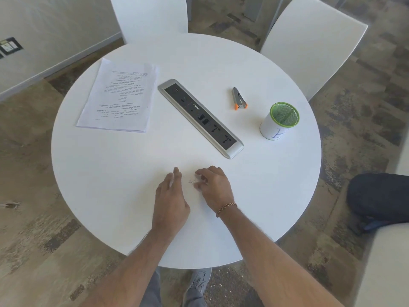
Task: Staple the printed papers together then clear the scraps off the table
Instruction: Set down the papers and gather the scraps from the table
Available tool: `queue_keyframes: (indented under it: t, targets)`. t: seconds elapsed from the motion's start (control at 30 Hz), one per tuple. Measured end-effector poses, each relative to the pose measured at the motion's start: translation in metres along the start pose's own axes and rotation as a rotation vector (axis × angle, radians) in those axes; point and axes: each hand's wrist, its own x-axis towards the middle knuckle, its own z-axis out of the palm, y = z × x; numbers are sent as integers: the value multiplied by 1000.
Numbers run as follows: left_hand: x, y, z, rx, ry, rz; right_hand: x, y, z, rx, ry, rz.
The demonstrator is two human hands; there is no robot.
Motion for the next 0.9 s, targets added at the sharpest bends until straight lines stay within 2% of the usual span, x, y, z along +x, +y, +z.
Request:
queue_keyframes:
  t: [0.13,0.33,0.53,0.77,0.9]
  targets:
    - [-6,6,0,104,-52,90,0,-3,2,-18,26,10]
    - [-7,7,1,61,-83,140,2,-7,5,-43,56,1]
    - [-3,9,-11,-154,62,43,0,3,1,-11,26,-72]
    - [0,4,-8,-266,42,-50,9,-2,3,-96,25,-184]
    - [8,5,-7,-284,39,-41,10,-2,5,-146,21,-208]
